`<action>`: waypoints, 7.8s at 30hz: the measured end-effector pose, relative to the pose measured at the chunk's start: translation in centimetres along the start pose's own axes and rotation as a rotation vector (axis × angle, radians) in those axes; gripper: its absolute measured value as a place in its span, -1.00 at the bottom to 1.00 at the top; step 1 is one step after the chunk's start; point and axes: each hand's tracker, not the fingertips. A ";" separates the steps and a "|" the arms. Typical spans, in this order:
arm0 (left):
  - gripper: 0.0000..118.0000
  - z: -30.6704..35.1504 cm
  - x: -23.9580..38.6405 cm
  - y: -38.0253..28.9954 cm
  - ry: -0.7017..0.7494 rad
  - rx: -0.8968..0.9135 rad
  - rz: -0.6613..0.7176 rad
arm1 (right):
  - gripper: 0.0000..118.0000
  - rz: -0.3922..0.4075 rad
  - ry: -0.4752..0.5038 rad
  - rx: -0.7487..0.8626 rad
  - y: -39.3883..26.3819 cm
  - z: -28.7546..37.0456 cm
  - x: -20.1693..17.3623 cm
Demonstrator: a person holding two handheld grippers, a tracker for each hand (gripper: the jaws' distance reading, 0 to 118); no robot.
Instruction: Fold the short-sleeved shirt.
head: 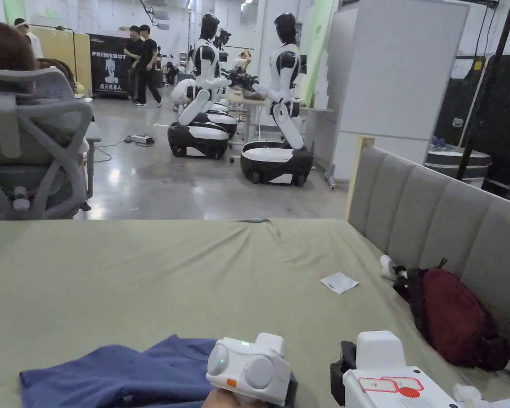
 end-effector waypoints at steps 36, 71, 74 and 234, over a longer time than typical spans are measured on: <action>-1.00 25.8 -29.5 -14.8 0.425 0.067 0.526 | -1.00 0.052 0.263 0.007 -0.3 0.6 -12.8; -1.00 21.3 -30.3 -13.9 0.488 0.034 0.472 | -0.92 -0.129 0.272 -0.442 3.6 -20.1 -1.9; -0.99 21.2 -30.3 -13.8 0.486 0.029 0.474 | 0.77 -0.210 0.269 -0.549 1.4 -22.4 -1.1; -1.00 33.0 -27.4 -8.6 0.592 0.340 0.263 | -0.96 0.277 0.138 0.075 18.6 -9.8 -5.4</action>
